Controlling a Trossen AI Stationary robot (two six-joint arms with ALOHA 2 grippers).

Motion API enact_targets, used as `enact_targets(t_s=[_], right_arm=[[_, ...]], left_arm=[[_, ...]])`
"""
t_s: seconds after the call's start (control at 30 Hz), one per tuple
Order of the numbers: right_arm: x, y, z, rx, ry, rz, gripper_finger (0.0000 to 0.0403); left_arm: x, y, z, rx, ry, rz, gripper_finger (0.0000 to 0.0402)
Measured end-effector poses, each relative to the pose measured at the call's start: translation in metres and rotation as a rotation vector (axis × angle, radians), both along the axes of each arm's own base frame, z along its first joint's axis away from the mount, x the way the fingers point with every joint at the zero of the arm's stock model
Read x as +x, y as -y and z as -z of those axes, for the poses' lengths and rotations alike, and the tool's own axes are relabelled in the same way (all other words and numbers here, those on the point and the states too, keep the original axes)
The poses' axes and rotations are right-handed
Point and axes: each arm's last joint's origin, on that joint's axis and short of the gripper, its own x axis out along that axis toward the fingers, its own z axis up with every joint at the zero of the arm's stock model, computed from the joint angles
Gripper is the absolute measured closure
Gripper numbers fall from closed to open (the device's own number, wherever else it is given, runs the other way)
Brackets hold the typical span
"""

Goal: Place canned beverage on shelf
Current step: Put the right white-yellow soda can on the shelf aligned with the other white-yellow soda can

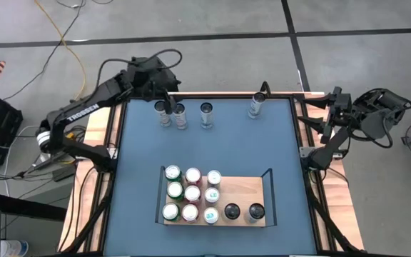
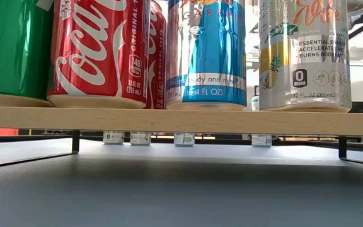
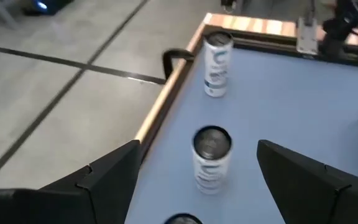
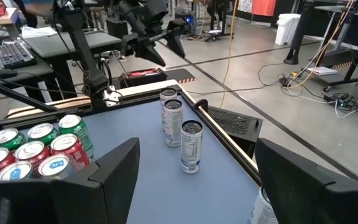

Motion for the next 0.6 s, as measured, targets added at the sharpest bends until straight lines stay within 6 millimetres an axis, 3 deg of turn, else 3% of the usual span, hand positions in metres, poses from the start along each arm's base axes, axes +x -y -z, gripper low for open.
enact_targets(t_s=[0.33,0.6], right_arm=[[-0.001,0.001,0.001,-0.01,-0.011,0.001,0.0102],[-0.001,0.001,0.001,-0.011,-0.012,0.0,0.0102]], left_arm=[[0.017,-0.014,0.049,0.002,-0.341,0.105,0.0093],[0.022,-0.018,0.06,0.067,-0.432,0.185,0.0093]])
